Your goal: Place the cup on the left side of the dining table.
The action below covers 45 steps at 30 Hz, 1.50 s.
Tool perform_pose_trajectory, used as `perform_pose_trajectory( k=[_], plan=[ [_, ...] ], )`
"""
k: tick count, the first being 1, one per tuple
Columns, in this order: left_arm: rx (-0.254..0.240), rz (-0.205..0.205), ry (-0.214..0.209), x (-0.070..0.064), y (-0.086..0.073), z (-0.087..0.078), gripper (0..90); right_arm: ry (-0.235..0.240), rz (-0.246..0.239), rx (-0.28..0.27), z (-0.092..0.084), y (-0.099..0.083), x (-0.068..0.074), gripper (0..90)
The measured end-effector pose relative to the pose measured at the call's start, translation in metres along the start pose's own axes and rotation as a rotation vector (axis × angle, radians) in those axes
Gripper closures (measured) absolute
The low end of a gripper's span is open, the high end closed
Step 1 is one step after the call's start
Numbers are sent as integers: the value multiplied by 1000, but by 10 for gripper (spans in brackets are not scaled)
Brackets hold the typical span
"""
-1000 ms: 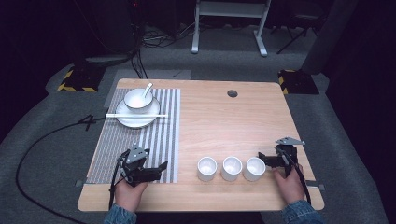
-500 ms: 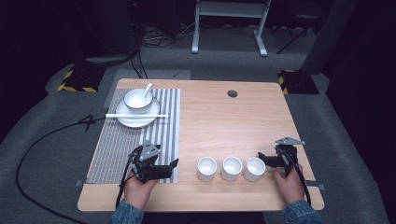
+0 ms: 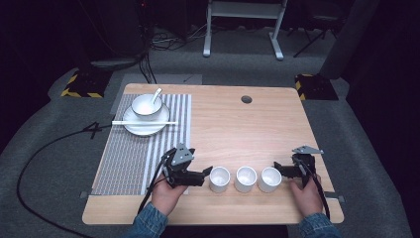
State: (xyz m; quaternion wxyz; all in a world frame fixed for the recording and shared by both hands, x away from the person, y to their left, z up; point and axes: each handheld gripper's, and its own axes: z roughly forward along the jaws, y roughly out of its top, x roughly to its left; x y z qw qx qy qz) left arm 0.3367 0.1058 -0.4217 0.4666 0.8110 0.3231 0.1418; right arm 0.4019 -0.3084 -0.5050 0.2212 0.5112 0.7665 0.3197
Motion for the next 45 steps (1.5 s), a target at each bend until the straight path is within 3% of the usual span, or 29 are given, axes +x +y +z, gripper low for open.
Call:
perform_pose_trajectory(
  k=[9, 15, 22, 29, 37, 45],
  plan=[
    [-11, 41, -74, -10, 9, 12, 162, -3, 1, 0, 0, 0, 0, 25],
    [-13, 7, -168, -16, 6, 23, 156, -3, 1, 0, 0, 0, 0, 25],
    [-25, -2, -181, -24, 1, 34, 155, -3, 1, 0, 0, 0, 0, 25],
    [-2, -21, -164, -25, -20, 51, 156, -3, 1, 1, 0, 0, 0, 25],
    [56, 12, -155, -30, -31, 62, 181, -3, 1, 0, 0, 0, 0, 25],
    [44, 71, -114, -32, -40, 63, 262, -4, 1, 0, 0, 0, 0, 25]
  ],
)
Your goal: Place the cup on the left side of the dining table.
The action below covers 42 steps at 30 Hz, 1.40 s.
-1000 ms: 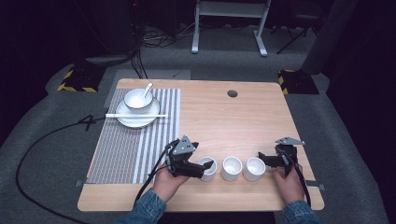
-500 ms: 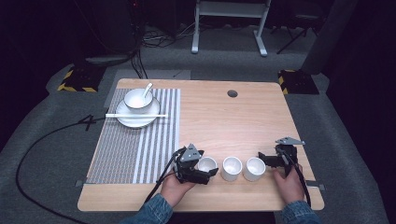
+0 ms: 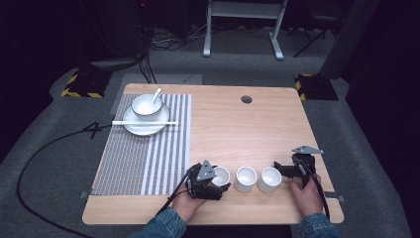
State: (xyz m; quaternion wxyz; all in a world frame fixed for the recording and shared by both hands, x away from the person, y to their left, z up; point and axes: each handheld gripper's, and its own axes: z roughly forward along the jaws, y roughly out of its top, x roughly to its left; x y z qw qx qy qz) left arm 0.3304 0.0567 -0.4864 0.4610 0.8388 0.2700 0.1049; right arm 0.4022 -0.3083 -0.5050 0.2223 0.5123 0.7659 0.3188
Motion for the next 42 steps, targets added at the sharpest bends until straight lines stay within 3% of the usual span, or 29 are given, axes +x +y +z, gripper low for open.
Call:
perform_pose_trajectory(
  k=[7, 10, 13, 16, 18, 23, 33, 42],
  plan=[
    [17, 2, -3, 0, 2, 0, 264, 0, 0, 0, 0, 0, 0, 25],
    [48, -25, -12, 2, 9, -2, 270, 0, 0, 0, 0, 0, 0, 25],
    [46, -33, -22, 4, 12, -5, 271, 0, 0, 0, 0, 0, 0, 25],
    [73, -2, -8, 5, 21, -12, 271, 0, 0, 0, 0, 0, 0, 25],
    [72, 9, -8, 5, 24, -16, 270, 0, 0, 0, 0, 0, 0, 25],
    [40, -14, -8, 12, 34, -29, 270, 0, 0, 0, 0, 0, 0, 25],
    [21, -13, 57, 23, 49, -43, 270, 0, 0, 0, 0, 0, 0, 25],
    [-12, -33, 74, 33, 60, -56, 271, 0, 0, 0, 0, 0, 0, 25]
  ],
)
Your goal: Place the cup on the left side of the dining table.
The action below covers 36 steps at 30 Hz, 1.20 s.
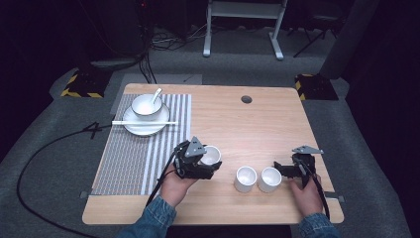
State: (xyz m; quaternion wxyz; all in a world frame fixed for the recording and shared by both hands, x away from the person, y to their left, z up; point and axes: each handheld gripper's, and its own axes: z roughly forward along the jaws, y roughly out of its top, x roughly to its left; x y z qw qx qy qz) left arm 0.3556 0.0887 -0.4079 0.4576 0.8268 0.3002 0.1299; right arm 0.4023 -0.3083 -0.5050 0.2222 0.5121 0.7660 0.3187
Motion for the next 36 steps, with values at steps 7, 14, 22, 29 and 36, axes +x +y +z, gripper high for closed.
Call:
perform_pose_trajectory(
  k=[7, 14, 22, 29, 36],
  plan=[
    [-24, 1, 40, 9, 7, -12, 271, 0, 0, 0, 0, 0, 0, 25],
    [-28, 4, 64, 16, 11, -18, 271, 0, 0, 0, 0, 0, 0, 25],
    [-43, -12, 118, 31, 11, -25, 271, 0, 0, 0, 0, 0, 0, 25],
    [-24, -32, 219, 51, 3, -33, 271, 0, 0, 0, 0, 0, 0, 25],
    [-46, -93, 278, 77, -7, -47, 271, 0, 0, 0, 0, 0, 0, 25]
  ],
)
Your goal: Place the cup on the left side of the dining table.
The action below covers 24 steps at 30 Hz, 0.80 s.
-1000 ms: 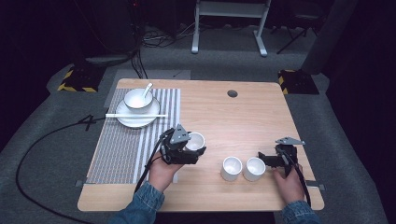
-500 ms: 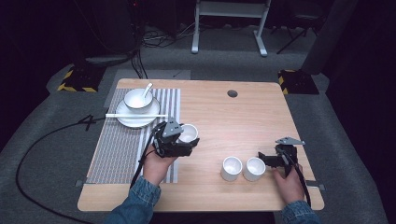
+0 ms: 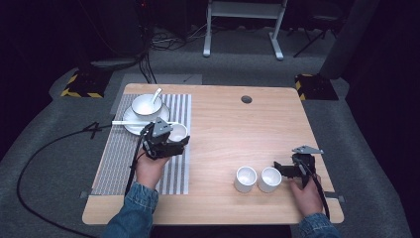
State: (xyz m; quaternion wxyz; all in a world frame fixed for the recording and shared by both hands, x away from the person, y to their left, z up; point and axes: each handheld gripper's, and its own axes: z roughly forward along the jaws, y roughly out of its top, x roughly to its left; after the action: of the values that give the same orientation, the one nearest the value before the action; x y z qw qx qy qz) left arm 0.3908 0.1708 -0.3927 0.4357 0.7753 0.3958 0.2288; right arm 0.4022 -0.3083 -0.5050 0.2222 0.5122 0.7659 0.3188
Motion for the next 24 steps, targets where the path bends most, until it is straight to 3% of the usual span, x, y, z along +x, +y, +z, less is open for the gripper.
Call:
perform_pose_trajectory(
  k=[8, 13, 16, 24],
  plan=[
    [-13, -50, 59, 18, -3, 9, 271, 0, 0, 0, 0, 0, 0, 25],
    [-5, -26, 107, 22, -5, 14, 271, 0, 1, 0, 0, 0, 0, 25],
    [-21, -51, 132, 28, -8, 20, 271, 0, 0, 0, 0, 0, 0, 25],
    [6, -81, 153, 43, -17, 41, 271, -1, 2, 0, 0, 0, 0, 25]
  ],
)
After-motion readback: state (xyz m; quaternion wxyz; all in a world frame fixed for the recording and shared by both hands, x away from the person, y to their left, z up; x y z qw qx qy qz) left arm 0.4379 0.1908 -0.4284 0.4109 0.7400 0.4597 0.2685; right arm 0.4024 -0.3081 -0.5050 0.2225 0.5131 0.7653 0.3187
